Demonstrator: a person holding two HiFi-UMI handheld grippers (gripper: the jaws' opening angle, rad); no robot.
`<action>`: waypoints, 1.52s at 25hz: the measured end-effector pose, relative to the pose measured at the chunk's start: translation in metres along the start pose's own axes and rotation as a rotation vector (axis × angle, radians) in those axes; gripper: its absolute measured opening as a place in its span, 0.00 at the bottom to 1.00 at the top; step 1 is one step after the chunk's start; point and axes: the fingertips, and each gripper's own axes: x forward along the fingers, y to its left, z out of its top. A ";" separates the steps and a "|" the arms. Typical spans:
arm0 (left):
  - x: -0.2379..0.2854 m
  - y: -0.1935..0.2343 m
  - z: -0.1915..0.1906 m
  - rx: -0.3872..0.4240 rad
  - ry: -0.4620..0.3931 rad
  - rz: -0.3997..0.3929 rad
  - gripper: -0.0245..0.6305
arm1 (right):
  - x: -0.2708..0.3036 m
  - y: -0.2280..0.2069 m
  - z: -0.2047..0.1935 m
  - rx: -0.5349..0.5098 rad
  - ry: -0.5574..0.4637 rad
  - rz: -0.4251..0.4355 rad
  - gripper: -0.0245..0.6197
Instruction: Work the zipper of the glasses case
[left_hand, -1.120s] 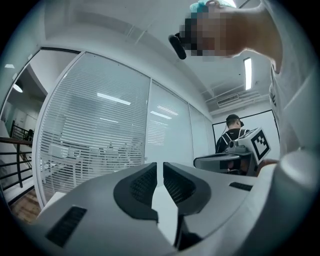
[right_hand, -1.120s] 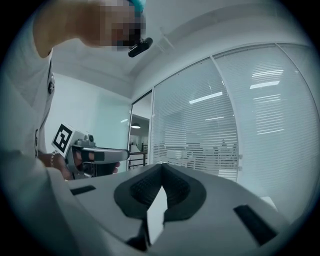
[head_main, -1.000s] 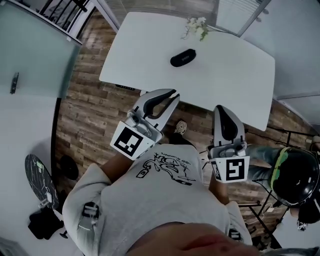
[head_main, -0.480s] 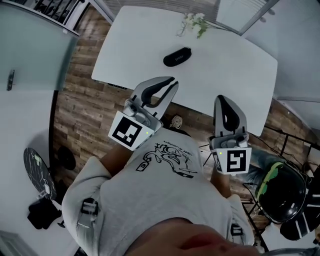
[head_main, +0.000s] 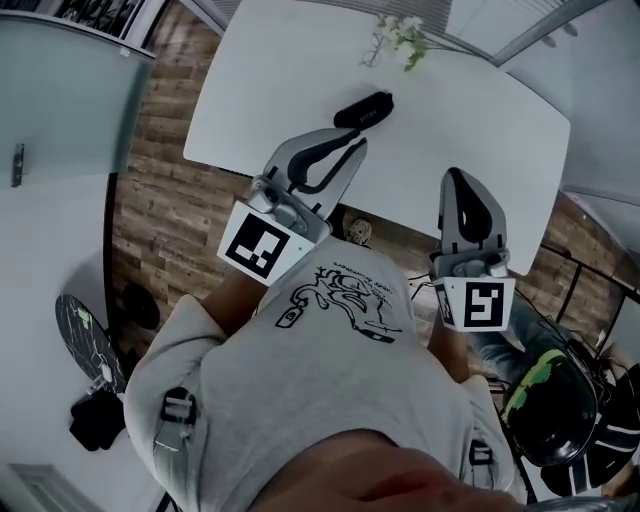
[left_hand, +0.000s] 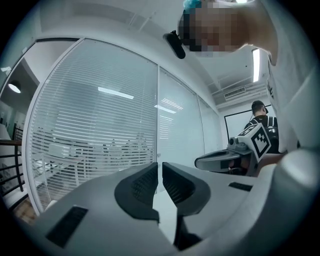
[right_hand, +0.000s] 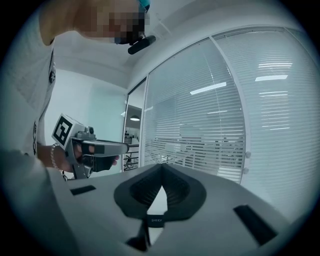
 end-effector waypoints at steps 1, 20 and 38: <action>0.003 0.007 0.000 -0.004 -0.002 -0.007 0.10 | 0.009 0.000 0.002 0.008 0.001 -0.006 0.05; 0.047 0.113 -0.027 -0.013 0.066 -0.152 0.08 | 0.128 -0.010 -0.010 -0.043 0.139 -0.078 0.05; 0.127 0.082 -0.138 0.040 0.294 -0.199 0.08 | 0.144 -0.070 -0.125 -0.040 0.350 0.027 0.09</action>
